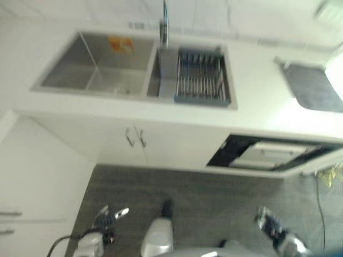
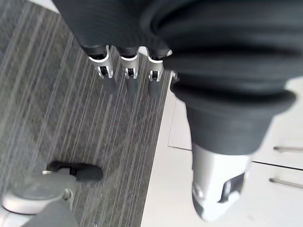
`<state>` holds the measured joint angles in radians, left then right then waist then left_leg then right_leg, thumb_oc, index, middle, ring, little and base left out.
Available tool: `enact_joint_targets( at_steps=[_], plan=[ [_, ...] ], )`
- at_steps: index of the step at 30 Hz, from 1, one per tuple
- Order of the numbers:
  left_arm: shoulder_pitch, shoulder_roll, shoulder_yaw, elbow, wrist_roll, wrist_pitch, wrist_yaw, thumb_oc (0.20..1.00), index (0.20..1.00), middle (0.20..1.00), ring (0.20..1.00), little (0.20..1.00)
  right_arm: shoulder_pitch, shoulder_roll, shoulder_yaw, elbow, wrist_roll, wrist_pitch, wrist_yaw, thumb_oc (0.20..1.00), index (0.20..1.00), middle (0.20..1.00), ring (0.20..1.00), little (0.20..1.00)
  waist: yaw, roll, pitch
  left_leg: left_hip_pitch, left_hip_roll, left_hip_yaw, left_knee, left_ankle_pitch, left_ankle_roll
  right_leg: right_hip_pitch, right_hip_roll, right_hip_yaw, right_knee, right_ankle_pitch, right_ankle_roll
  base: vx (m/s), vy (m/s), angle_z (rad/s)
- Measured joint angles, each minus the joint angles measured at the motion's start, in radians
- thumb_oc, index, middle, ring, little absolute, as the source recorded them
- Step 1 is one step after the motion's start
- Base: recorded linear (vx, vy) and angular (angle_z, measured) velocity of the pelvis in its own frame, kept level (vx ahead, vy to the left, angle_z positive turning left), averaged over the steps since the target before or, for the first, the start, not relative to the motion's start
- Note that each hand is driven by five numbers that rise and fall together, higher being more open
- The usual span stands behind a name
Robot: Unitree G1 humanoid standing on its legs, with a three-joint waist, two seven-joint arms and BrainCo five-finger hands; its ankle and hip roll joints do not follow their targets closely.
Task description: Place the dishes in the dishwasher.
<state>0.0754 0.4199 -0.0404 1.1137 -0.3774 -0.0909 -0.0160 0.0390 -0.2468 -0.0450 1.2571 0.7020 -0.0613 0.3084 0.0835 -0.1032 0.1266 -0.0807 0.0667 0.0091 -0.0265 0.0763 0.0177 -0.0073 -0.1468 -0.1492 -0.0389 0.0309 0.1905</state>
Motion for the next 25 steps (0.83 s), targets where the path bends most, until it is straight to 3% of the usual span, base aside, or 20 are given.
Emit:
enact_joint_targets(
  at_steps=[1, 3, 4, 5, 7, 8, 9, 10, 11, 12, 13, 15, 17, 20, 25],
  plan=[
    [0.000, -0.005, 0.003, 0.022, 0.010, 0.000, -0.005, 1.000, 1.000, 1.000, 1.000, 1.000, 0.014, 0.005, 0.018, 0.011, -0.016, -0.013, 0.001, 1.000, 1.000, 1.000, 1.000, 1.000, -0.018, -0.015, -0.008, 0.005, -0.003, -0.002, -0.002, 0.000, 0.000, -0.041, 0.025, -0.002, 0.006, 0.007, -0.010, 0.15, -0.310, 0.38],
    [0.012, -0.035, 0.003, 0.025, 0.016, 0.000, -0.010, 1.000, 1.000, 1.000, 1.000, 1.000, 0.017, 0.008, 0.054, 0.026, -0.065, -0.014, 0.002, 1.000, 1.000, 1.000, 1.000, 1.000, -0.026, -0.007, -0.012, 0.017, -0.006, 0.000, -0.018, 0.000, -0.001, -0.032, 0.035, -0.009, 0.028, 0.013, -0.040, 0.08, -0.319, 0.63],
    [0.031, -0.045, 0.003, 0.037, 0.016, 0.000, -0.004, 1.000, 1.000, 1.000, 1.000, 1.000, 0.013, 0.006, 0.091, 0.023, -0.133, -0.022, 0.001, 1.000, 1.000, 1.000, 1.000, 1.000, -0.027, -0.007, -0.024, 0.035, -0.014, 0.001, -0.040, 0.024, -0.023, 0.051, 0.036, -0.028, -0.057, 0.055, -0.095, 0.05, -0.322, 0.84],
    [0.067, -0.085, 0.005, 0.055, 0.014, 0.001, -0.003, 1.000, 1.000, 1.000, 1.000, 1.000, 0.013, -0.002, 0.124, 0.023, -0.211, -0.031, -0.002, 1.000, 1.000, 1.000, 1.000, 1.000, -0.020, 0.048, -0.047, 0.053, 0.031, 0.035, -0.063, 0.021, -0.030, 0.071, 0.070, -0.055, -0.057, 0.043, -0.122, 0.02, -0.283, 0.75],
    [0.105, -0.133, 0.014, 0.080, 0.016, -0.001, -0.016, 1.000, 1.000, 1.000, 1.000, 1.000, 0.015, -0.012, 0.152, 0.021, -0.264, -0.025, -0.021, 1.000, 1.000, 1.000, 1.000, 1.000, 0.000, 0.116, -0.070, 0.058, 0.095, 0.098, -0.045, 0.022, -0.031, 0.093, 0.119, -0.113, -0.056, 0.017, -0.166, -0.04, -0.151, 0.61],
    [0.095, -0.161, 0.017, 0.113, 0.016, -0.001, -0.029, 1.000, 1.000, 1.000, 1.000, 1.000, 0.021, -0.023, 0.142, 0.028, -0.272, -0.008, -0.035, 1.000, 1.000, 1.000, 1.000, 1.000, 0.009, 0.124, -0.068, 0.045, 0.110, 0.121, 0.014, 0.081, -0.107, 0.107, 0.126, -0.124, -0.057, 0.002, -0.186, -0.08, 0.024, 0.52],
    [0.079, -0.178, 0.012, 0.151, 0.015, 0.012, -0.038, 1.000, 1.000, 1.000, 1.000, 1.000, 0.026, -0.027, 0.119, 0.029, -0.272, 0.005, -0.045, 1.000, 1.000, 1.000, 1.000, 1.000, 0.010, 0.102, -0.065, 0.027, 0.098, 0.153, 0.053, 0.106, -0.146, 0.118, 0.096, -0.145, -0.058, 0.000, -0.192, -0.03, 0.121, 0.58],
    [0.069, -0.187, -0.001, 0.160, 0.015, 0.029, -0.056, 1.000, 1.000, 1.000, 1.000, 1.000, 0.023, -0.038, 0.106, 0.030, -0.271, 0.008, -0.059, 1.000, 1.000, 1.000, 1.000, 1.000, -0.012, 0.073, -0.063, 0.037, 0.083, 0.245, 0.076, 0.071, -0.133, 0.137, 0.062, -0.179, -0.057, 0.001, -0.185, -0.01, 0.157, 0.75],
    [0.043, -0.187, 0.002, 0.155, 0.013, 0.028, -0.063, 1.000, 1.000, 1.000, 1.000, 1.000, 0.017, -0.060, 0.104, 0.025, -0.270, 0.010, -0.071, 1.000, 1.000, 1.000, 1.000, 1.000, -0.032, 0.076, -0.061, 0.070, 0.091, 0.257, 0.025, 0.072, -0.134, 0.140, 0.068, -0.196, -0.057, -0.004, -0.176, 0.06, 0.157, 0.60],
    [0.032, -0.188, 0.005, 0.144, 0.008, 0.029, -0.064, 1.000, 1.000, 1.000, 1.000, 1.000, 0.014, -0.069, 0.105, 0.026, -0.271, 0.014, -0.077, 1.000, 1.000, 1.000, 1.000, 1.000, -0.043, 0.080, -0.062, 0.149, 0.085, 0.239, -0.068, 0.071, -0.134, 0.140, 0.078, -0.188, -0.057, -0.008, -0.162, 0.07, 0.145, 0.24],
    [0.023, -0.189, 0.010, 0.141, 0.005, 0.031, -0.064, 1.000, 1.000, 1.000, 1.000, 1.000, 0.010, -0.072, 0.102, 0.020, -0.271, 0.012, -0.078, 1.000, 1.000, 1.000, 1.000, 1.000, -0.062, 0.087, -0.062, 0.206, 0.086, 0.224, -0.068, 0.067, -0.137, 0.145, 0.090, -0.181, -0.057, -0.007, -0.159, 0.05, 0.098, -0.09],
    [-0.018, -0.190, 0.010, 0.136, 0.000, 0.037, -0.063, 1.000, 1.000, 1.000, 1.000, 1.000, 0.029, -0.067, 0.077, 0.010, -0.271, 0.005, -0.075, 1.000, 1.000, 1.000, 1.000, 1.000, -0.089, 0.099, -0.061, 0.239, 0.089, 0.223, -0.067, -0.016, -0.122, 0.147, 0.109, -0.181, -0.051, 0.008, -0.152, 0.06, 0.063, -0.04],
    [-0.043, -0.181, 0.018, 0.135, -0.037, 0.029, -0.061, 1.000, 1.000, 1.000, 1.000, 1.000, 0.051, -0.023, 0.074, 0.008, -0.280, 0.011, -0.074, 1.000, 1.000, 1.000, 1.000, 1.000, -0.101, 0.076, -0.062, 0.239, 0.072, 0.233, -0.067, -0.048, -0.100, 0.140, 0.088, -0.159, -0.051, 0.025, -0.136, 0.05, 0.034, -0.16],
    [-0.044, -0.174, 0.040, 0.142, -0.039, 0.027, -0.063, 1.000, 1.000, 1.000, 1.000, 1.000, 0.081, 0.022, 0.079, 0.013, -0.312, 0.015, -0.073, 1.000, 1.000, 1.000, 1.000, 1.000, -0.106, 0.042, -0.064, 0.239, 0.047, 0.253, -0.068, -0.061, -0.091, 0.129, 0.063, -0.132, -0.051, 0.029, -0.137, 0.03, 0.028, -0.18],
    [0.009, -0.157, 0.040, 0.142, -0.089, 0.035, -0.126, 1.000, 1.000, 1.000, 1.000, 1.000, 0.073, 0.020, 0.110, 0.007, -0.330, 0.033, -0.074, 1.000, 1.000, 1.000, 1.000, 1.000, -0.104, 0.058, -0.085, 0.254, 0.032, 0.252, -0.068, -0.062, -0.078, 0.138, 0.051, -0.130, -0.056, 0.036, -0.126, 0.01, 0.022, 0.01]
  ],
)
